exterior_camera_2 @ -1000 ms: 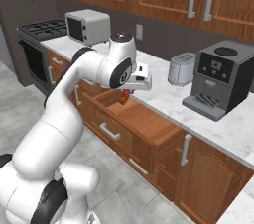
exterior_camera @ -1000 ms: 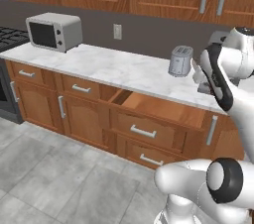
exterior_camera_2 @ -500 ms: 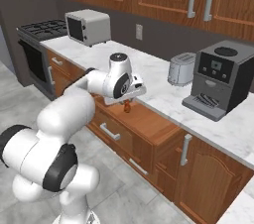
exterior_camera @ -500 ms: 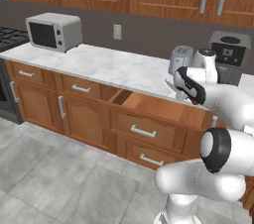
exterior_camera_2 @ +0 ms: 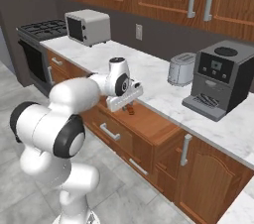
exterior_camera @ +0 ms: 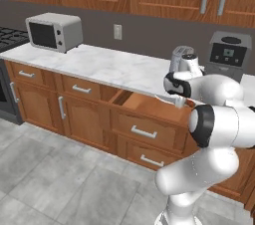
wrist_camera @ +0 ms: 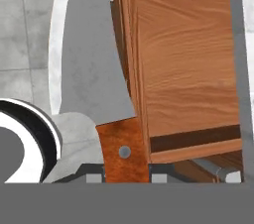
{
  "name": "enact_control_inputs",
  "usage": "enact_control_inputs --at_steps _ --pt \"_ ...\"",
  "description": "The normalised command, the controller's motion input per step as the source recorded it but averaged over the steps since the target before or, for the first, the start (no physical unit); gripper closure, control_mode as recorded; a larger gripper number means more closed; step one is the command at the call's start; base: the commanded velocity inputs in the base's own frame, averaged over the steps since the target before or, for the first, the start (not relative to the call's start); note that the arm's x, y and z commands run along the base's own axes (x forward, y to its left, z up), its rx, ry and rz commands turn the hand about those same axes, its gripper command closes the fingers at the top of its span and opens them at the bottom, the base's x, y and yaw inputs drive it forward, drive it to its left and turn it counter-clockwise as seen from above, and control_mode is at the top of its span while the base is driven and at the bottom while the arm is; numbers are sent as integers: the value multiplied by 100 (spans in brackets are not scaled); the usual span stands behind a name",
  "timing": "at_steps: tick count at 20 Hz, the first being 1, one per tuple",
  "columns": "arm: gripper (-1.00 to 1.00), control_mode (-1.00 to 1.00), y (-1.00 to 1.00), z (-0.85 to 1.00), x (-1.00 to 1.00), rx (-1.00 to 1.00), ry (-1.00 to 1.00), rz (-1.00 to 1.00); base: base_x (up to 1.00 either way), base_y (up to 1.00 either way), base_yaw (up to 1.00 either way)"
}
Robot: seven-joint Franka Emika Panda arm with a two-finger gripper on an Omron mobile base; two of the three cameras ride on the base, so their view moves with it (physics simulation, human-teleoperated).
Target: Pick up the metallic utensils from the counter and place them in the open drawer. Make sure not to pick up any wooden utensils.
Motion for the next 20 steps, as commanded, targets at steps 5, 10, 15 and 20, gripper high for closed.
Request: enact_control_inputs --at_steps 5,10,15,20 --pt "100 -100 -1 -74 12 -1 10 16 0 0 0" --pt "100 -100 -6 -67 14 11 3 22 0 0 0" --pt "100 -100 -3 -10 9 9 0 6 0 0 0" --pt "100 -100 0 -9 20 0 -1 1 0 0 0"
